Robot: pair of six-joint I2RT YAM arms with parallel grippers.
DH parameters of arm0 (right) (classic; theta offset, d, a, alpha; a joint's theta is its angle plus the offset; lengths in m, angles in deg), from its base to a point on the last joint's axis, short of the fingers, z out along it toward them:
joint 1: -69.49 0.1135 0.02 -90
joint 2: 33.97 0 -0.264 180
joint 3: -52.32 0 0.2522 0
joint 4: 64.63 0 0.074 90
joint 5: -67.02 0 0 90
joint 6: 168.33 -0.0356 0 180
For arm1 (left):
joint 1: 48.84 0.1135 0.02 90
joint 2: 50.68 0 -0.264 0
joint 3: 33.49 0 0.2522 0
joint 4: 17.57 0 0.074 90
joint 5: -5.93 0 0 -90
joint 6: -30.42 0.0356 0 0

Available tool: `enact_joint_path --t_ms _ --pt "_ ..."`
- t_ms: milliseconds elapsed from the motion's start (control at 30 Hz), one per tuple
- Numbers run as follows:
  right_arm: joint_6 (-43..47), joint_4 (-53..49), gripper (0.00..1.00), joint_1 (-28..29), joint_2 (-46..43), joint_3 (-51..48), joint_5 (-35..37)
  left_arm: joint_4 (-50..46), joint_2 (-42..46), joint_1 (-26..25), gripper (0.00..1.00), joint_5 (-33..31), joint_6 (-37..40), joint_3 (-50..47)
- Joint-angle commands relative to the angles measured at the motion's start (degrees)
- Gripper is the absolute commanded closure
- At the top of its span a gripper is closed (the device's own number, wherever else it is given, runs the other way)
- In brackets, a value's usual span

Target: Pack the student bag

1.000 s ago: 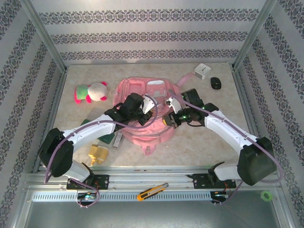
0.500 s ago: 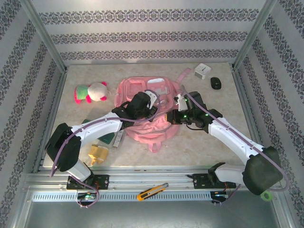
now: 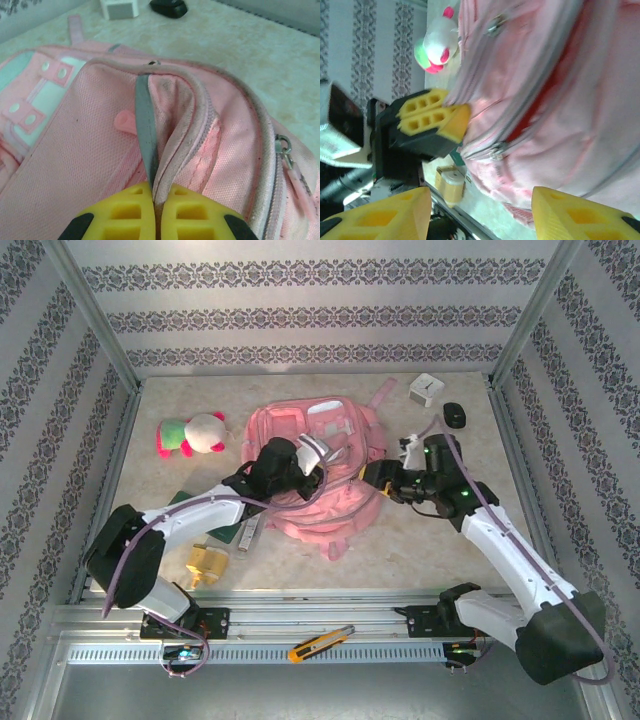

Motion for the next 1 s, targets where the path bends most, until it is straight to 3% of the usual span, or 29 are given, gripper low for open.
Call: enact_joint_path --t_ms 0,167,533,600,700,767,867,967 --pt "-8.63 7.31 0.46 0.45 1.92 -1.86 -4.88 12.34 3.65 2.29 1.00 10.52 5.52 -0.66" --pt "-11.69 15.04 0.46 1.30 6.93 -0.78 -5.92 17.99 3.38 4.76 1.00 18.39 5.34 -2.92" --pt "-15.83 26.45 0.47 2.21 16.54 2.66 -4.76 13.43 3.71 5.05 1.00 28.18 12.57 -2.76" --pt "-16.44 27.94 0.51 2.63 18.21 4.08 -4.41 10.96 3.65 5.04 1.00 28.45 14.17 -2.14" --pt "-16.93 27.92 0.86 3.32 18.70 4.27 -2.20 9.09 3.10 5.10 1.00 21.63 13.70 -0.93" --pt "-17.83 27.72 1.00 3.80 16.45 2.03 1.29 8.85 2.33 5.81 1.00 14.45 11.32 0.21" --pt "-19.94 27.99 1.00 5.74 11.12 -2.13 8.35 6.88 0.15 7.73 1.00 8.86 10.86 3.01" --pt "-20.93 28.35 1.00 9.42 7.85 -4.15 14.62 3.19 -3.15 9.11 1.00 7.28 11.49 6.93"
